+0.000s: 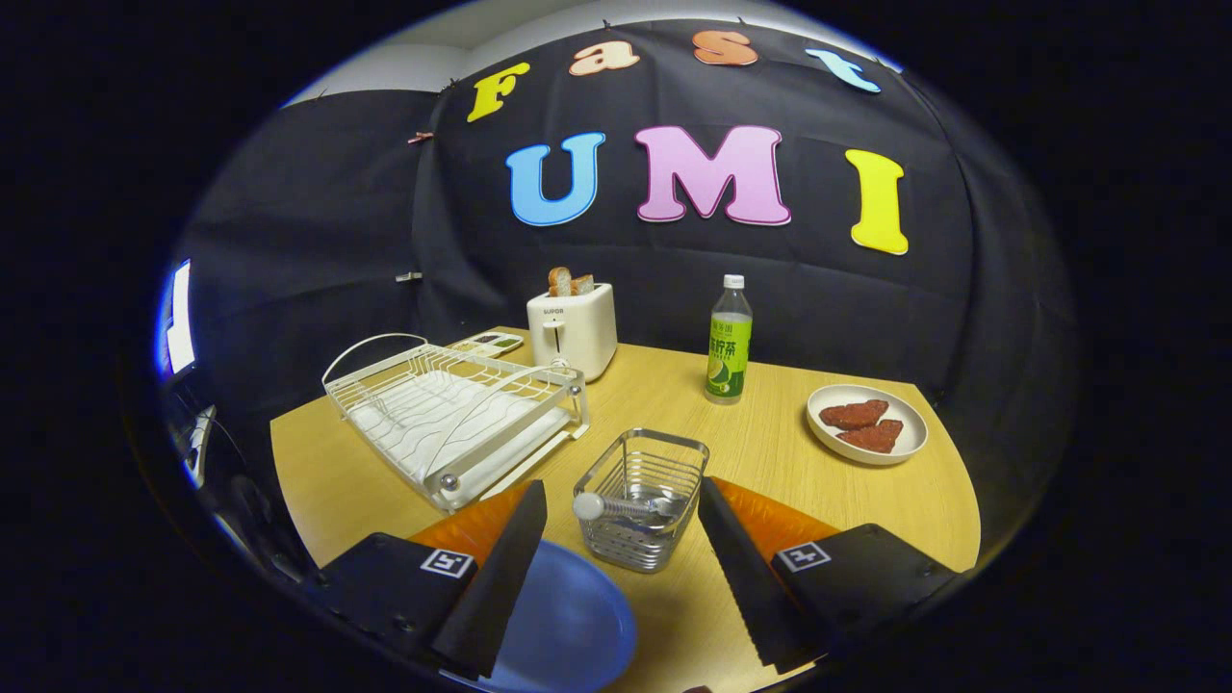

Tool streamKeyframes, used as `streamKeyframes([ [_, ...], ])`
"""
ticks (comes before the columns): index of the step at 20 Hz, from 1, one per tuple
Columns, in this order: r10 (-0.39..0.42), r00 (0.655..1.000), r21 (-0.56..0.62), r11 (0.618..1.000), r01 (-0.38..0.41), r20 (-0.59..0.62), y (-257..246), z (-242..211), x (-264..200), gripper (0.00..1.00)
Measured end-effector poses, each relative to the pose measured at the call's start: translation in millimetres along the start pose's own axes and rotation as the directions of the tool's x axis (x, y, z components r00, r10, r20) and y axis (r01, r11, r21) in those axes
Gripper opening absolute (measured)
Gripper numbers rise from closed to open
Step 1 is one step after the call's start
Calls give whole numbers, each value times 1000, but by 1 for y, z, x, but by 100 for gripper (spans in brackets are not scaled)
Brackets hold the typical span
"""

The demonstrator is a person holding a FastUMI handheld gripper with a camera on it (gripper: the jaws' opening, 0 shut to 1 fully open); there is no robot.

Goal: Take the plate from the dish rack, then take the spoon from the basket and place it into the plate.

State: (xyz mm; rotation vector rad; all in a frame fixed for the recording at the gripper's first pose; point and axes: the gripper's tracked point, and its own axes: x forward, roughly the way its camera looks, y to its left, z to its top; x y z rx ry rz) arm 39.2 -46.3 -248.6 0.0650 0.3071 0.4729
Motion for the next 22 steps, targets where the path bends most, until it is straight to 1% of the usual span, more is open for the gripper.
streamKeyframes([
  [2,-7,1000,7,1000,7,18,0,1,10,96],
  [4,-18,1000,11,1000,17,26,0,1,21,88],
  [6,-30,999,-1,1000,30,31,-1,0,29,78],
  [7,-34,999,-5,999,34,33,-1,0,32,67],
  [8,-39,999,-6,999,39,34,0,-1,35,63],
  [11,-55,998,-17,998,56,35,-1,-2,40,54],
  [13,-67,998,-34,997,68,20,-2,-4,44,31],
  [14,-72,997,-43,997,72,-6,-2,-9,47,33],
  [16,-97,995,-62,993,96,-7,-4,-5,46,28],
  [18,-88,996,-42,995,86,-27,-3,-10,48,22],
  [22,-88,995,-17,996,87,-51,-5,-5,47,20],
])
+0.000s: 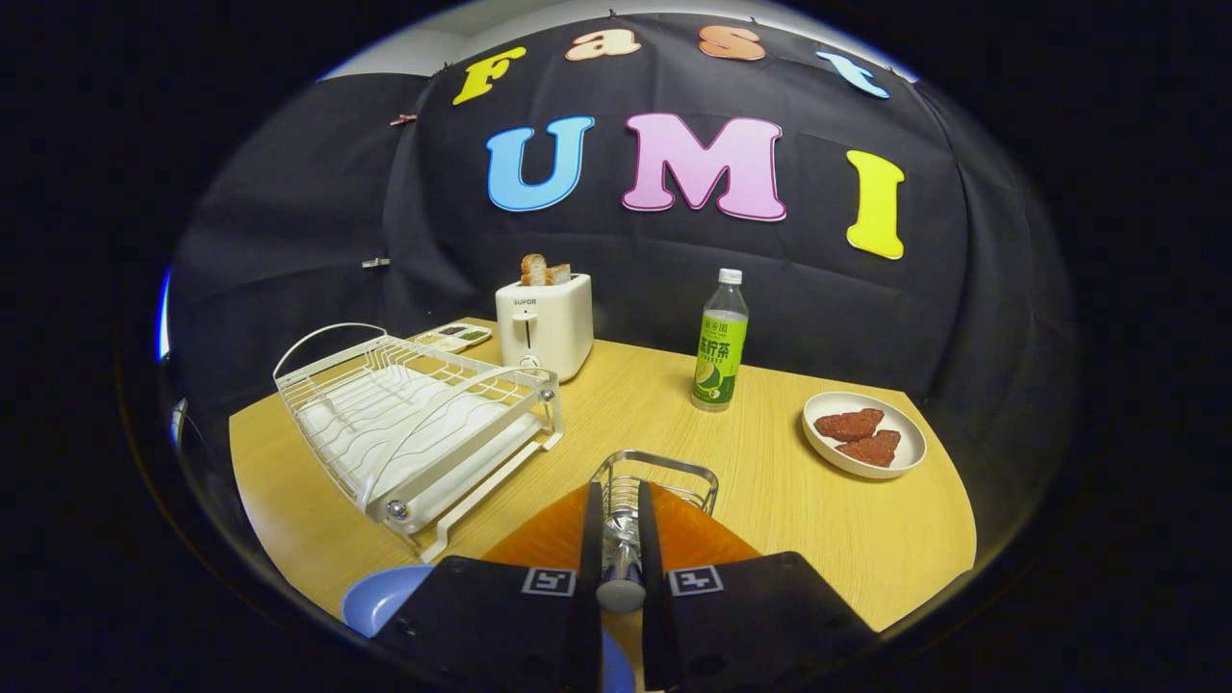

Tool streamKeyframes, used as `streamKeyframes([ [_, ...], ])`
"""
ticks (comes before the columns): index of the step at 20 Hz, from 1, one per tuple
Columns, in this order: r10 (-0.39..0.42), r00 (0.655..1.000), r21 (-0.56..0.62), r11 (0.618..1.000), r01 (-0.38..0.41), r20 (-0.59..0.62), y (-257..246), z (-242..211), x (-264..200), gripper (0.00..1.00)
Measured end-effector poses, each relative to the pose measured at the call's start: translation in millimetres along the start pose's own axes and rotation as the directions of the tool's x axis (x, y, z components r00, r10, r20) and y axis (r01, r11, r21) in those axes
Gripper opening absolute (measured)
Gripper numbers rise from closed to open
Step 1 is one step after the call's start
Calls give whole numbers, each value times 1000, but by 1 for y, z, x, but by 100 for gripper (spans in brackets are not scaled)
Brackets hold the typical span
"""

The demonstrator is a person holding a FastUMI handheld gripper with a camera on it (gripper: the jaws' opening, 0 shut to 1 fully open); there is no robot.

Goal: Take the plate from the dish rack, then take the spoon from the basket and place it into the plate.

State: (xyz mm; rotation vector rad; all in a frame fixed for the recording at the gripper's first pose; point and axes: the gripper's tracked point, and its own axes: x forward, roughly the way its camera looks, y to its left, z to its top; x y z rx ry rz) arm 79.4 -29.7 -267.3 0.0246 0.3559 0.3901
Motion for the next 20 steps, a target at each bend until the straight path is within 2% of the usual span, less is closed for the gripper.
streamKeyframes([
  [9,4,1000,11,1000,-4,18,-13,51,-40,19],
  [15,129,990,-6,992,-129,54,13,88,-91,19],
  [20,250,968,-67,966,-249,4,54,63,-117,19],
])
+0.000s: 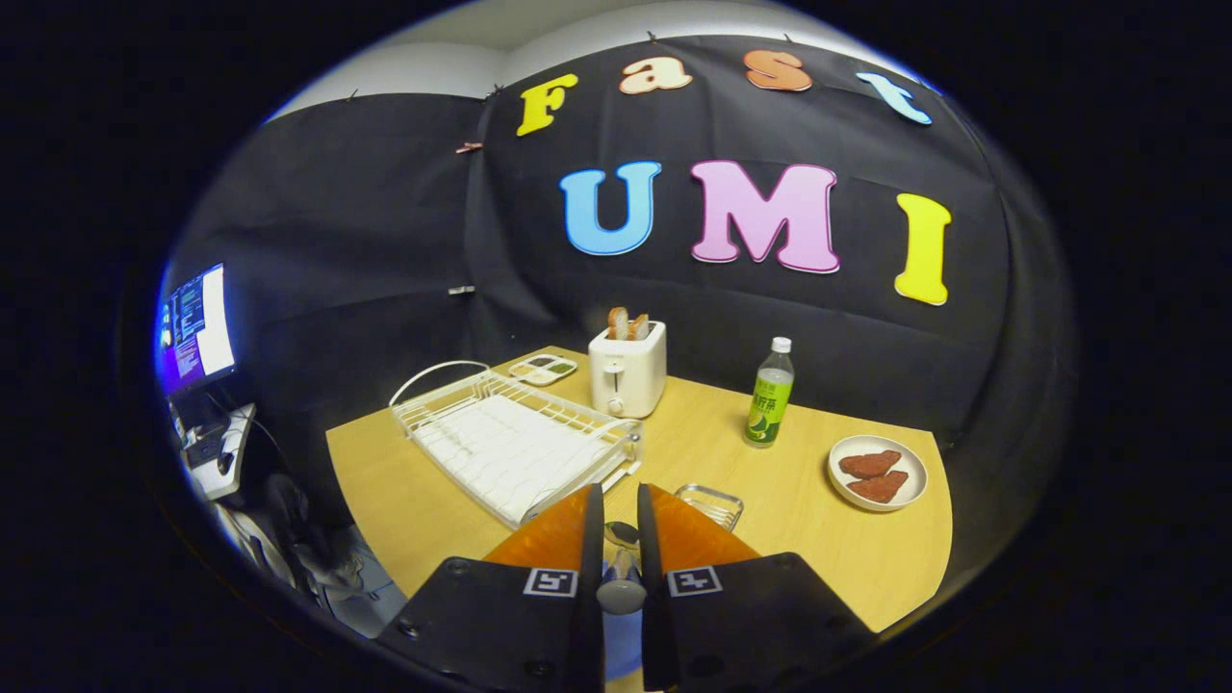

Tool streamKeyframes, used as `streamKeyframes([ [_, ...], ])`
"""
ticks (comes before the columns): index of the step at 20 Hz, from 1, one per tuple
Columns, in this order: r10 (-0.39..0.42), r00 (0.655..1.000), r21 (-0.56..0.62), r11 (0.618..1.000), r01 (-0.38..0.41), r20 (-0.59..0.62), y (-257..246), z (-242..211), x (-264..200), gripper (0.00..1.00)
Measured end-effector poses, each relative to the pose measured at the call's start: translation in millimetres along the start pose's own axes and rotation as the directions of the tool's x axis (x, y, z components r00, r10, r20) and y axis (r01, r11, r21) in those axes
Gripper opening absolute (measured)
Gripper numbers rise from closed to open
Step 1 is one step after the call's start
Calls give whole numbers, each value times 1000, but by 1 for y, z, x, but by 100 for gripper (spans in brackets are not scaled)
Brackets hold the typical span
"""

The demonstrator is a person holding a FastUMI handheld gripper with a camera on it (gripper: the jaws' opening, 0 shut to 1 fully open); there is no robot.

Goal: Take the plate from the dish rack, then take the spoon from the basket and place it into the plate.

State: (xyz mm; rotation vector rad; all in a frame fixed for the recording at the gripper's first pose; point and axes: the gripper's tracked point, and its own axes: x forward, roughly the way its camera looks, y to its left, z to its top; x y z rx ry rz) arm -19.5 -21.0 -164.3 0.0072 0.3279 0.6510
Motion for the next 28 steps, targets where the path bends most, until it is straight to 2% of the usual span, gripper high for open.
streamKeyframes([
  [4,94,994,-45,994,-96,-60,34,-39,10,19],
  [7,123,989,-85,988,-131,-86,43,-61,21,19],
  [12,124,978,-33,991,-131,-166,44,-97,28,20],
  [17,124,974,-26,991,-131,-192,42,-106,25,22],
  [21,111,974,28,994,-108,-198,38,-103,23,24],
  [24,62,984,74,996,-50,-169,28,-83,18,66],
  [27,-21,994,135,990,35,-108,14,-42,12,100],
  [28,-60,995,161,984,72,-74,8,-22,9,99],
])
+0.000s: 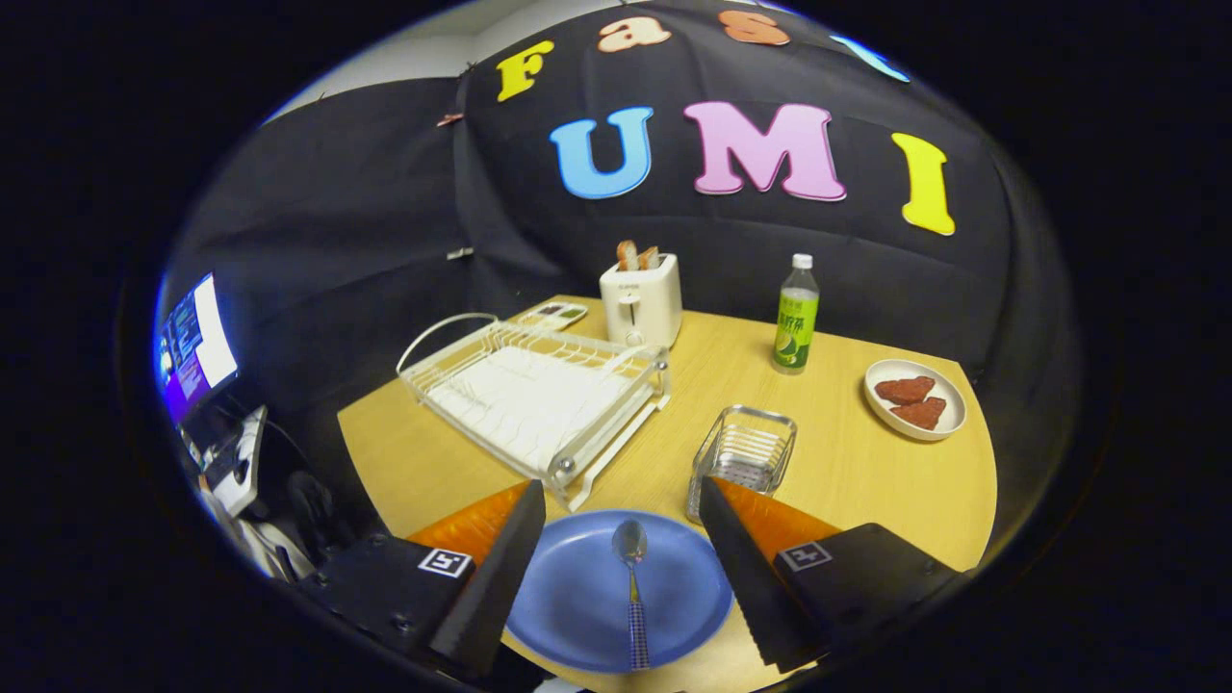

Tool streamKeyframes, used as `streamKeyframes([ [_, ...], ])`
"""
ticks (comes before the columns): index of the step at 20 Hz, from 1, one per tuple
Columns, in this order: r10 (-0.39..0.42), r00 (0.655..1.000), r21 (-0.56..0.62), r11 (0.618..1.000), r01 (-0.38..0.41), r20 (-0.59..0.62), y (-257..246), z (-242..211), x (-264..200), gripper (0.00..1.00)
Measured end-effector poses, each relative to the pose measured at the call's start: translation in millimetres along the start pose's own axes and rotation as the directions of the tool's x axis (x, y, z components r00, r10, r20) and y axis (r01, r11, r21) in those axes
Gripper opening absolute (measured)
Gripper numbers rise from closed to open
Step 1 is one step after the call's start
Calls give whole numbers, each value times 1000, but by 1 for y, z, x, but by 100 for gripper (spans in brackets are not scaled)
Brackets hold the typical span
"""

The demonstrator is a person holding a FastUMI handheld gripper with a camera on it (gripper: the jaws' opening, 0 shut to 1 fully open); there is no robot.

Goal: Take the plate from the dish rack, then take the spoon from the basket and place it into the plate.

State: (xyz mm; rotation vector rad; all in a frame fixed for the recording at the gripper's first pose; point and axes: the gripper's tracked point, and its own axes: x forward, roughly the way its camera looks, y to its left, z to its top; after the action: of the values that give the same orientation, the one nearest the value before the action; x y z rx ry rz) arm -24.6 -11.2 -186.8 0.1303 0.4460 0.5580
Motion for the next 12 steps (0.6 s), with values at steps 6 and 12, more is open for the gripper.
streamKeyframes([
  [6,-255,945,40,967,252,206,-27,112,-38,99],
  [12,-469,799,130,880,456,375,-46,188,-107,99],
])
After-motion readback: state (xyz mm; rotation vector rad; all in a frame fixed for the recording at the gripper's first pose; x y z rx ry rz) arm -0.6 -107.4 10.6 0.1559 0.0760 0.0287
